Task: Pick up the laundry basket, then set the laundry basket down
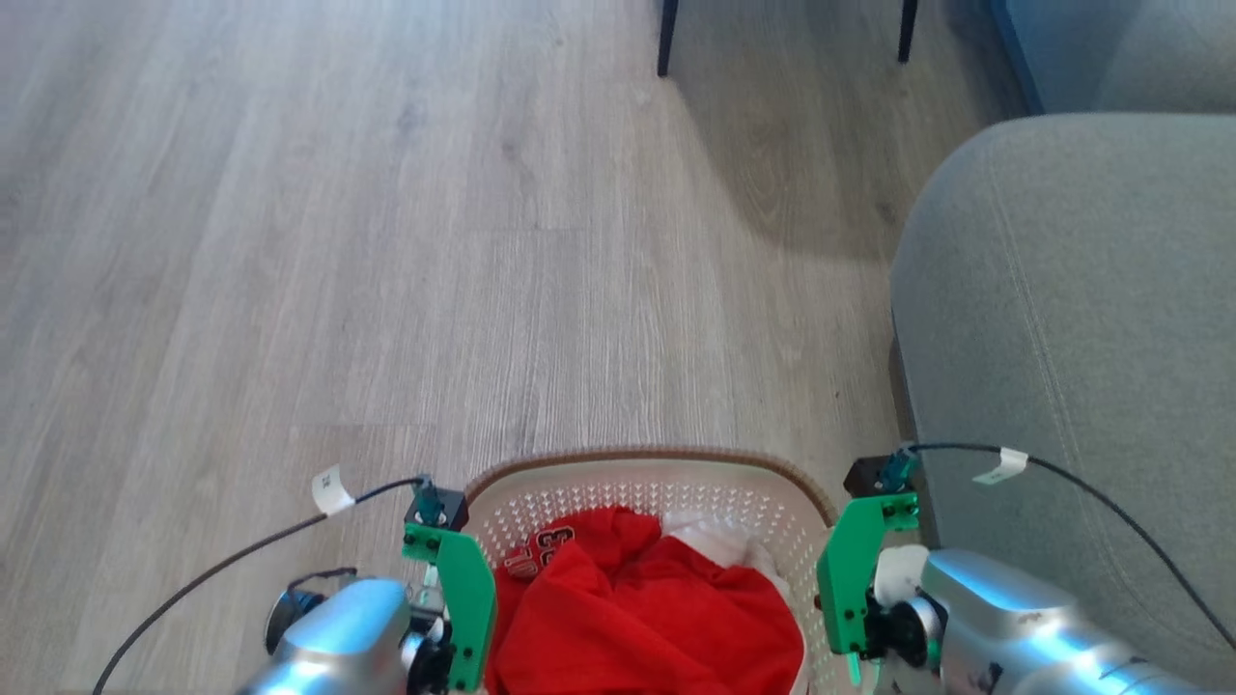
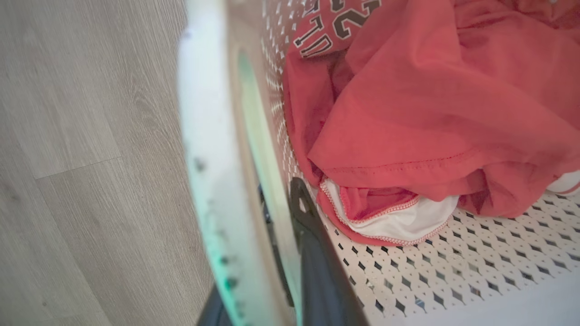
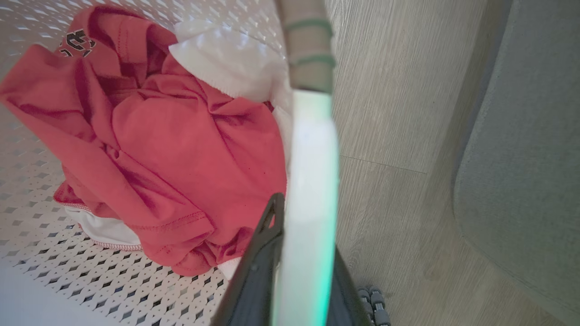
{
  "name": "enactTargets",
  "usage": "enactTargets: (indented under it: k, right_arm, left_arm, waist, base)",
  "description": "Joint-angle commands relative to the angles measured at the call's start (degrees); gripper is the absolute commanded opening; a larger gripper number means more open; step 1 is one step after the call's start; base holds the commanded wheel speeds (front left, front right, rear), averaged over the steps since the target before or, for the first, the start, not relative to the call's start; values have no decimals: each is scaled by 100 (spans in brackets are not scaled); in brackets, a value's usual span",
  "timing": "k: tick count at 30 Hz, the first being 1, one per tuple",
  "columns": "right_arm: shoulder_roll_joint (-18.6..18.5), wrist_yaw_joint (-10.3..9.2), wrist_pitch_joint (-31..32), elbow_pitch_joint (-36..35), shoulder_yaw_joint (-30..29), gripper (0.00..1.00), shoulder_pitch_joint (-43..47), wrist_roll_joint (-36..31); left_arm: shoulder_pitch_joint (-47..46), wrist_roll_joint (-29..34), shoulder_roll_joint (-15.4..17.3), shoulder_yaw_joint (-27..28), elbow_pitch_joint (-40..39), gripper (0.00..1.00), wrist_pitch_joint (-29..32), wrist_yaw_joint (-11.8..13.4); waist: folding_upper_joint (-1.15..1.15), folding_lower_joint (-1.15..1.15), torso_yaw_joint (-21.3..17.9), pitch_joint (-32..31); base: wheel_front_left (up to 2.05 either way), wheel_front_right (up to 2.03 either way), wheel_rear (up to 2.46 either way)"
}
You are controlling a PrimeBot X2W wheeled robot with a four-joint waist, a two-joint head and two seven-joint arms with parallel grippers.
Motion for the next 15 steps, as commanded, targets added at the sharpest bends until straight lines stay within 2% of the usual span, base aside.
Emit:
enactTargets:
  k: [1, 15]
  right_arm:
    - [245, 95, -81, -243, -50, 0, -218, -47]
    - [340, 95, -52, -163, -50, 0, -196, -87]
  left_arm:
    - [-163, 89, -26, -22, -105, 0, 56, -137]
    - [-221, 94, -26, -23, -26, 0, 89, -188]
  waist:
    - [-1, 1, 56, -75]
    - [-1, 1, 65, -210]
  base:
    - [0, 0, 0]
    - [0, 0, 0]
